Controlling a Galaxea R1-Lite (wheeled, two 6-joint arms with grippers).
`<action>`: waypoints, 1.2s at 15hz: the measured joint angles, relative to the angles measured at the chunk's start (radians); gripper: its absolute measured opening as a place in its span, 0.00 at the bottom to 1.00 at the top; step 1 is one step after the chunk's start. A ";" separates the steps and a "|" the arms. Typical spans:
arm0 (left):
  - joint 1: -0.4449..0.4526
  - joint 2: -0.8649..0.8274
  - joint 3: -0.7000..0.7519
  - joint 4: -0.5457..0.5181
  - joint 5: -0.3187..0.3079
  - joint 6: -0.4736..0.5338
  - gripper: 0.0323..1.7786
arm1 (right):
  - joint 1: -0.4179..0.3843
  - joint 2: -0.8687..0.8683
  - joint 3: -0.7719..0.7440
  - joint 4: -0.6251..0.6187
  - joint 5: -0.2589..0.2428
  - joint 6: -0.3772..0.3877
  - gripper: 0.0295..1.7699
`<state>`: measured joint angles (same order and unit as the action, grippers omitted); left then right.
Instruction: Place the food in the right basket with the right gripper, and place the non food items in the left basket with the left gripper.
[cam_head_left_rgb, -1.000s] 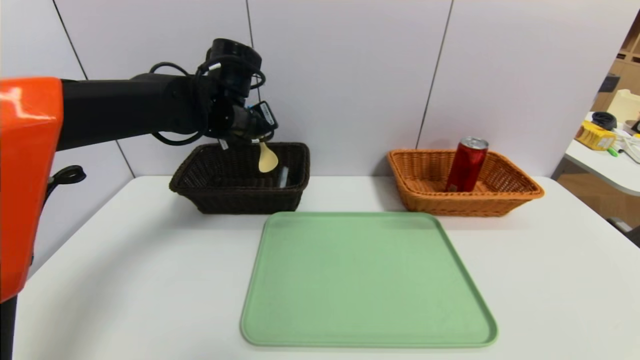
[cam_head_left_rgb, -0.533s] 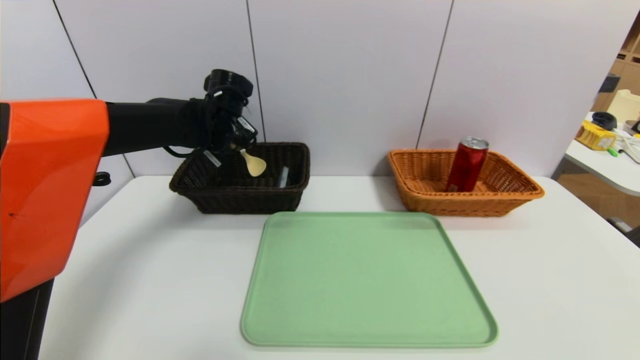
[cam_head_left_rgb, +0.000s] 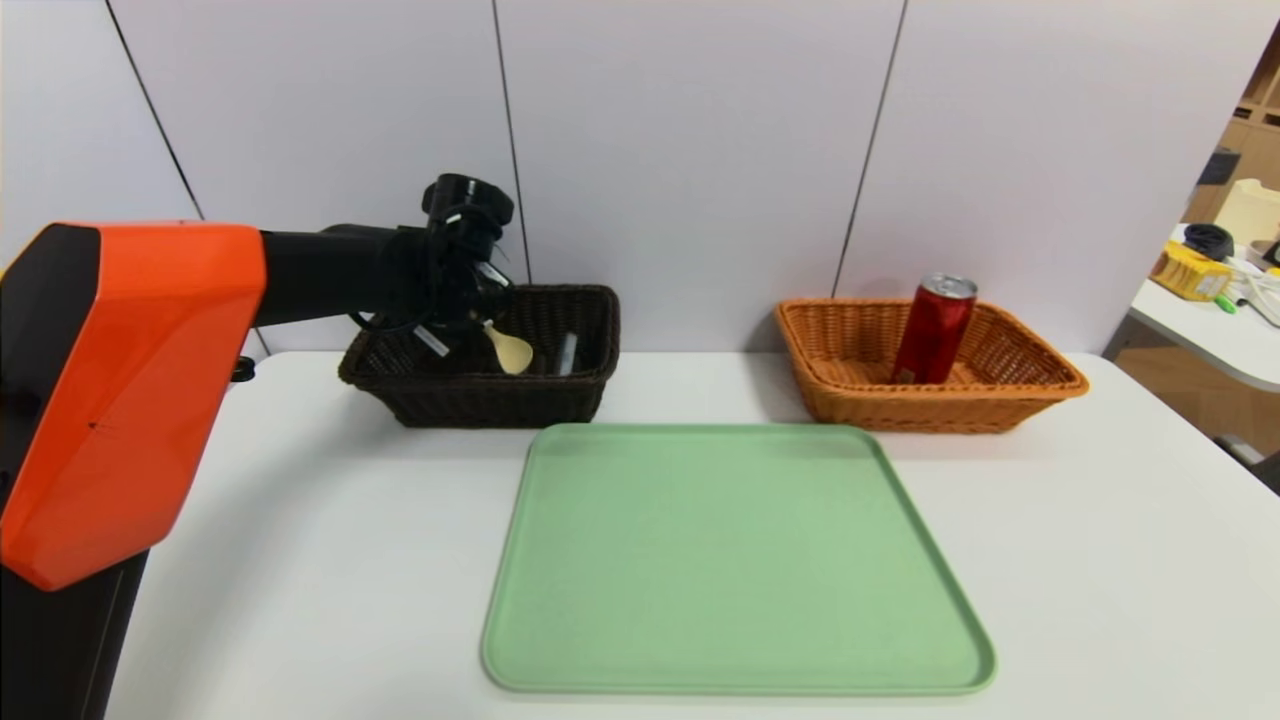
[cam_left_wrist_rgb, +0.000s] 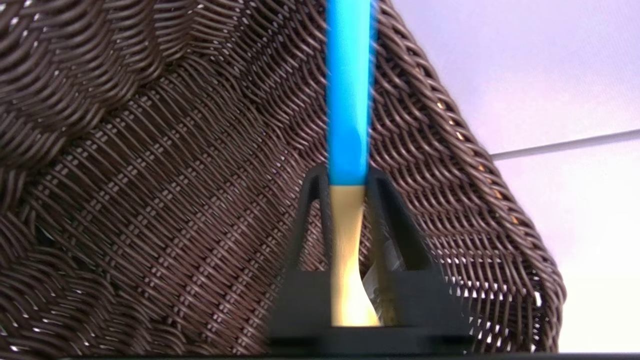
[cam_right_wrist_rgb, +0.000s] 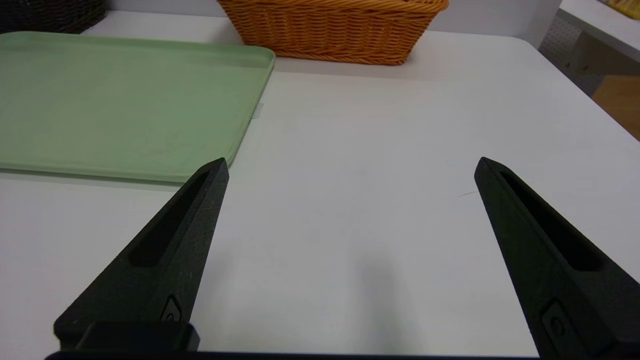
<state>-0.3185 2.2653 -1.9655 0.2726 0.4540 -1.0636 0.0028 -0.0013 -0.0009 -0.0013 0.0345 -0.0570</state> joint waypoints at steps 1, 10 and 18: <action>0.003 0.001 0.000 0.002 0.001 0.003 0.32 | 0.000 0.000 0.000 0.000 0.000 0.001 0.96; 0.006 -0.119 0.031 0.122 -0.001 0.100 0.76 | 0.000 0.000 0.000 0.000 0.000 0.001 0.96; 0.004 -0.416 0.276 0.129 -0.237 0.594 0.89 | 0.000 0.000 0.000 0.000 0.000 0.001 0.96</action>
<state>-0.3140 1.8498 -1.6896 0.4015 0.2174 -0.4700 0.0028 -0.0013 -0.0009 -0.0013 0.0345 -0.0562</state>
